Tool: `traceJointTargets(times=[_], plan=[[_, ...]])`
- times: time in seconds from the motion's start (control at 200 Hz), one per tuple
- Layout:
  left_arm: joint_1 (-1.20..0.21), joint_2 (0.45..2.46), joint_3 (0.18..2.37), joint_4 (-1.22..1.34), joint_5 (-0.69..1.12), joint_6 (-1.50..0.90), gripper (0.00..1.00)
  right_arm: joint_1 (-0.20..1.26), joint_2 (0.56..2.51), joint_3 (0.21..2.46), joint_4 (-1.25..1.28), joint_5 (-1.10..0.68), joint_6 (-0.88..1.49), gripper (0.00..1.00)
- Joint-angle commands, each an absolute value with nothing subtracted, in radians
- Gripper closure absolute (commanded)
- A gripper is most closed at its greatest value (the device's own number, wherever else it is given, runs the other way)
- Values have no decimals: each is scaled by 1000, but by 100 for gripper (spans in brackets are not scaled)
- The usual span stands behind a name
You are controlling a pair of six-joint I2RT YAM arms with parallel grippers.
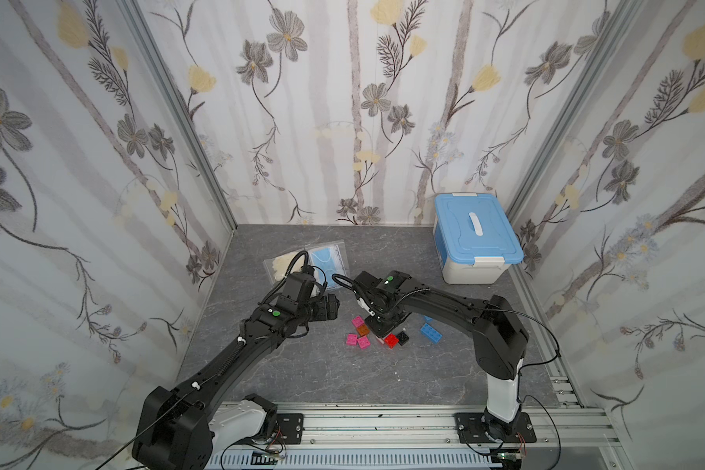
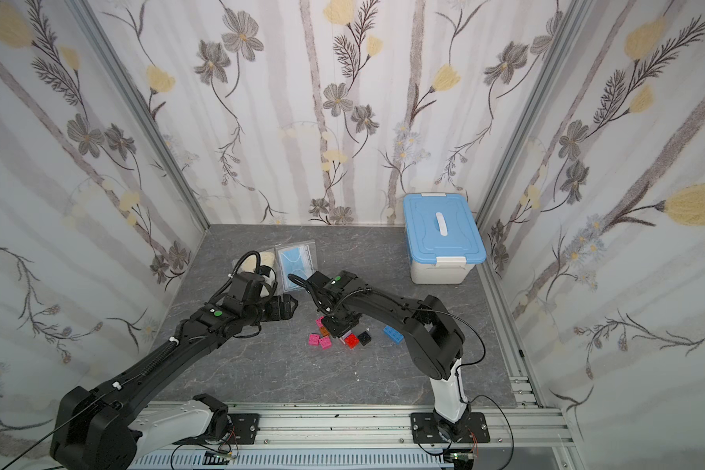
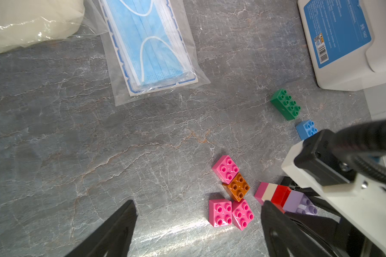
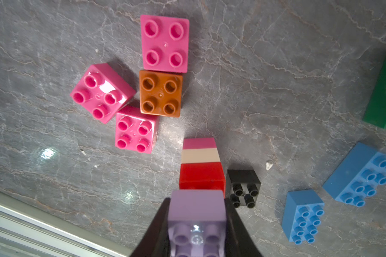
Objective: Assemble the letter p with lego
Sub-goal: Assemble the lego brick with the lego brick.
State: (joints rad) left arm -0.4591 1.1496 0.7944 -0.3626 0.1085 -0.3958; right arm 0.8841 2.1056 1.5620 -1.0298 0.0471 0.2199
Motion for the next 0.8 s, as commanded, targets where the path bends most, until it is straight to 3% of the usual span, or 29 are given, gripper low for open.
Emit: traceJointTargets(times=[0.0,0.794], plan=[[-456,1149,793,-336,109,-391,10,884,2121,1559,-1009,52,229,83],[-455,1147,792,-335,112,-390,10,883,2126,1571,-1017,29,215,83]])
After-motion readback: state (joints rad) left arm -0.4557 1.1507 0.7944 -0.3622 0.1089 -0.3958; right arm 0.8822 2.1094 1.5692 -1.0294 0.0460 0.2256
